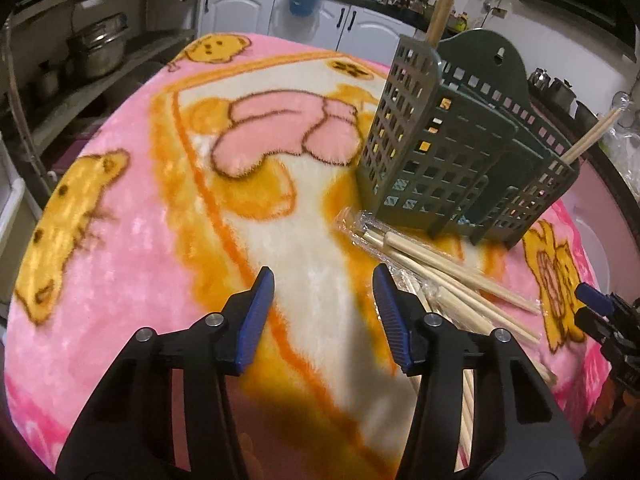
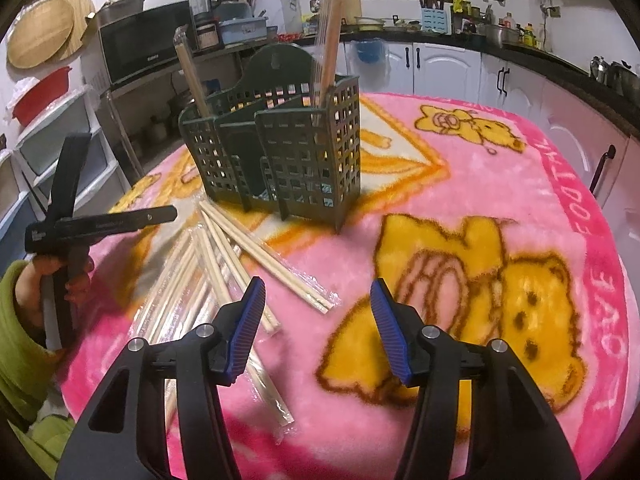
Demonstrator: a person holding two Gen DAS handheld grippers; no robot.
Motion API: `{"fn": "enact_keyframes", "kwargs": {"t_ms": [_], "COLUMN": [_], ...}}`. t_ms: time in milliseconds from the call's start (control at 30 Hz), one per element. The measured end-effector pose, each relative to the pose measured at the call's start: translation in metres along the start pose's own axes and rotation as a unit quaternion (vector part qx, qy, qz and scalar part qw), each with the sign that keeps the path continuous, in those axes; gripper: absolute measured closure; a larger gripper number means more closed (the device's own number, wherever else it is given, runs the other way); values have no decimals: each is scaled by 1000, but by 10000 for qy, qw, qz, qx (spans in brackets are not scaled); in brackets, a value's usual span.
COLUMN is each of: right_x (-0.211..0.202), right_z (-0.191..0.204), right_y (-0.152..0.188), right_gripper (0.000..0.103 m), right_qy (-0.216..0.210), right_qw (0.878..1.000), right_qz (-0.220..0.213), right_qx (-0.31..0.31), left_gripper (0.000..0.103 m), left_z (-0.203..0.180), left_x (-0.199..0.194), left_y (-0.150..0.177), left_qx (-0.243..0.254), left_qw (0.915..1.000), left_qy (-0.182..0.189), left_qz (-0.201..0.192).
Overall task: Organize utensils
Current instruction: 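Lower the left gripper to another wrapped chopstick and close on it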
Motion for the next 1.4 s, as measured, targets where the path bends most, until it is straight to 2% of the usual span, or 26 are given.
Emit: {"fn": "enact_keyframes", "kwargs": {"t_ms": [100, 300, 567, 667, 867, 900, 1000, 1100, 1300, 1400], "right_x": [9, 25, 47, 52, 57, 57, 52, 46, 24, 13], "right_z": [-4, -9, 3, 7, 12, 13, 14, 14, 17, 19], "right_y": [3, 9, 13, 12, 12, 12, 12, 12, 8, 6], "right_gripper": [51, 54, 58, 59, 72, 78, 86, 87, 90, 91], "right_qy": [55, 196, 290, 342, 285, 252, 186, 45, -306, -409], "right_qw": [9999, 9988, 9951, 9937, 9926, 9926, 9932, 9951, 9976, 9979], "right_qz": [148, 415, 681, 669, 636, 631, 583, 517, 275, 147], "right_qx": [-30, -149, -662, -836, -996, -1007, -987, -845, -554, -481], "left_gripper": [64, 64, 64, 64, 64, 64, 64, 65, 73, 82], "left_z": [1, 5, 5, 4, 4, 4, 5, 5, 4, -2], "left_x": [6, 15, 23, 24, 26, 26, 29, 30, 32, 33], "left_y": [-4, -12, -16, -18, -20, -20, -22, -23, -29, -29], "left_qx": [-33, -154, -187, -191, -208, -210, -240, -285, -277, -217], "left_qw": [10000, 9998, 9997, 9997, 9997, 9997, 9996, 9994, 9991, 9987], "left_qy": [25, -1, 4, 14, 48, 53, 91, 170, 330, 462], "left_qz": [60, 116, 139, 126, 99, 93, 78, 55, 11, 35]}}
Point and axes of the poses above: each gripper's, at about its wrist camera, not at the fingertips, and x roughly the way its jaws point, z to its left, y to its underside, the point moved 7 cm from there along x, roughly the way its jaws point, and after that the axes turned 5 degrees about x, right-handed, at the moved point
